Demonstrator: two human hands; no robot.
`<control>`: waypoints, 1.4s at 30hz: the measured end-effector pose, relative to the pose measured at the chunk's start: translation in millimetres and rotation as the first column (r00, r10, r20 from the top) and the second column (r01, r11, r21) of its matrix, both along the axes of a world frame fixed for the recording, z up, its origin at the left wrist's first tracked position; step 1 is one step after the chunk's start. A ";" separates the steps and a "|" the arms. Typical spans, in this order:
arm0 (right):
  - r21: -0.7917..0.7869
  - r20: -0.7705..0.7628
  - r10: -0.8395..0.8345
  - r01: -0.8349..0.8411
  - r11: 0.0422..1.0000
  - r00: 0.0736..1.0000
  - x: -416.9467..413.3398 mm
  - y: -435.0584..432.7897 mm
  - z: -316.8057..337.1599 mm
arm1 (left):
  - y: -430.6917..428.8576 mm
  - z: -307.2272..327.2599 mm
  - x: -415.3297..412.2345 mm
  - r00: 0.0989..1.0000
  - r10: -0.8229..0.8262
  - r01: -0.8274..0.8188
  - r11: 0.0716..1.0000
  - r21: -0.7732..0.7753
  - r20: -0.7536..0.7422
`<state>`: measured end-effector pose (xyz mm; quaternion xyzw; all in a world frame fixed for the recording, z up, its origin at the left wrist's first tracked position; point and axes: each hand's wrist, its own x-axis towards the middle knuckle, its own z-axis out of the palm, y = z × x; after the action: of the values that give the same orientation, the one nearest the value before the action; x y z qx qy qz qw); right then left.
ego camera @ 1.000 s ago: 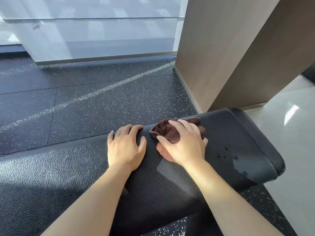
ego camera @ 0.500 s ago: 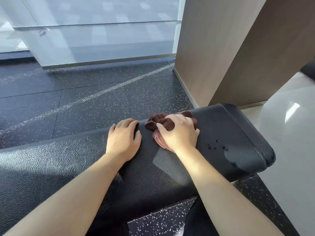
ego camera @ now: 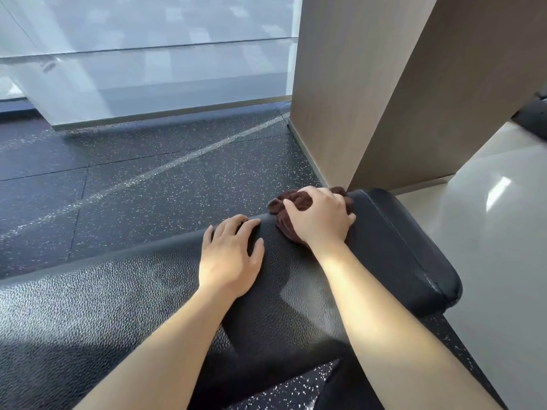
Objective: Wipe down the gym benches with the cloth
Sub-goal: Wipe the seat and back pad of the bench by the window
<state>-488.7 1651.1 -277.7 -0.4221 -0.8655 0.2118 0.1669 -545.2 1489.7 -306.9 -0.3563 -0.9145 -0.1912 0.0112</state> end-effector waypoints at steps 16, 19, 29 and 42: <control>-0.018 0.008 0.020 -0.020 1.000 1.000 67.4 -15.1 -1.9 | 1.4 5.7 3.2 0.996 -0.088 0.087 0.996 0.018 0.017; -0.052 0.025 -0.028 0.030 0.998 0.999 52.6 11.2 3.9 | 6.3 8.5 5.0 0.991 -0.124 0.122 0.992 0.040 0.044; 0.023 -0.017 -0.146 0.146 0.989 0.989 72.4 29.8 -9.8 | 76.9 2.3 23.6 0.974 -0.221 0.217 0.973 0.077 0.043; 0.048 -0.013 -0.162 0.163 0.985 0.987 52.5 64.7 -7.6 | 75.5 2.6 21.6 0.972 -0.232 0.229 0.971 0.073 0.030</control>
<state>-436.3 1715.8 -285.3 -0.4861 -0.8323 0.1783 0.1978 -523.6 1565.2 -304.3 -0.4557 -0.8599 -0.2295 -0.0163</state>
